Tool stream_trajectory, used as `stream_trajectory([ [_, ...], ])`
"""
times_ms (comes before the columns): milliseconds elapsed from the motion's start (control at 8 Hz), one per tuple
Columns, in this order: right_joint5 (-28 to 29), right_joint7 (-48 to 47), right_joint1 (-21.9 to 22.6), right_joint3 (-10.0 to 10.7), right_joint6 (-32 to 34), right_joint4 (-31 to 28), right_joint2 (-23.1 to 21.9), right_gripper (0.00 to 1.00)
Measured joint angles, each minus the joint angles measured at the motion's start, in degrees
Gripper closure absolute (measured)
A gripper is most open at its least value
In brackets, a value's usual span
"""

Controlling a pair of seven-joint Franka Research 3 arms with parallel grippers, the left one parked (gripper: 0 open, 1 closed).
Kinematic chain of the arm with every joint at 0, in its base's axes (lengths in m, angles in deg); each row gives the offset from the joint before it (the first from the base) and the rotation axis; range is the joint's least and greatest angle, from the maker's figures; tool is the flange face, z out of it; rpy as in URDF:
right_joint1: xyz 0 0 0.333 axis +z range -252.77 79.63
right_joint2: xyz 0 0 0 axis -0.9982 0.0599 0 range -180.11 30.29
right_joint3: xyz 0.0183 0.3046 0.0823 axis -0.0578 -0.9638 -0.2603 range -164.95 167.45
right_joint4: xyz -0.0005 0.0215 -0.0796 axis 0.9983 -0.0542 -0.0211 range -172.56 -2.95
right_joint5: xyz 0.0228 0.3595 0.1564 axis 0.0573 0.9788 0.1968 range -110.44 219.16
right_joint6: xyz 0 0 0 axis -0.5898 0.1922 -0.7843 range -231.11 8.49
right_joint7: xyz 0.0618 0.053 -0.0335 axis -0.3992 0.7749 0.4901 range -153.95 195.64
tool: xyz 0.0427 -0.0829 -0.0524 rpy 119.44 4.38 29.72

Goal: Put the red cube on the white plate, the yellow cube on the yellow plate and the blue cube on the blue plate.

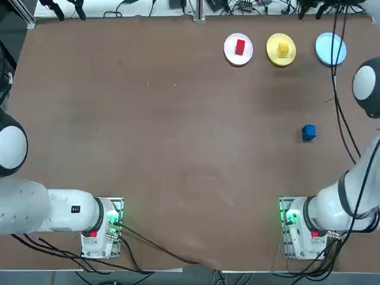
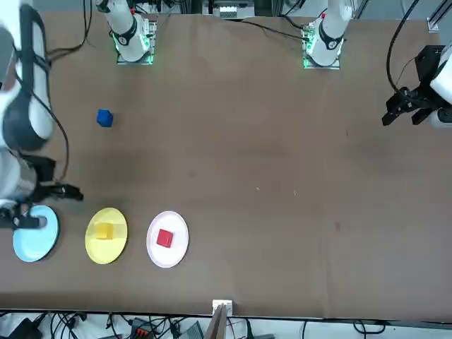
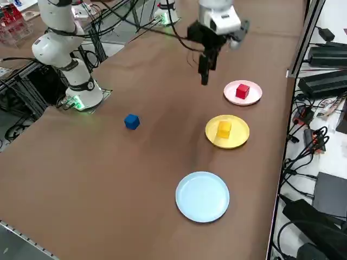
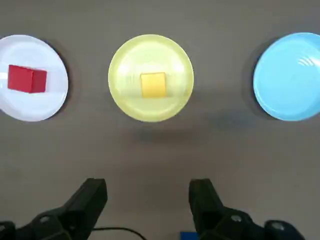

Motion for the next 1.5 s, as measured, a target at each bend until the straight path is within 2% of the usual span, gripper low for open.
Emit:
stream_trajectory([
  [375, -0.32, 0.03, -1.45, 0.25, 7.77, -1.75, -9.02, 0.0],
  [500, -0.54, 0.03, -1.84, 0.27, 7.67, -5.84, -12.51, 0.0],
  [625, -0.69, 0.03, -2.21, 0.29, 4.8, -12.94, -16.86, 0.0],
  [875, -0.89, 0.03, -4.35, 0.39, -2.13, -30.73, -25.61, 0.0],
  [1000, -0.94, 0.15, -6.22, 0.5, -3.55, -37.72, -28.01, 0.0],
  [1500, -1.72, 0.52, -8.13, 0.54, -8.78, -57.12, -31.61, 0.0],
])
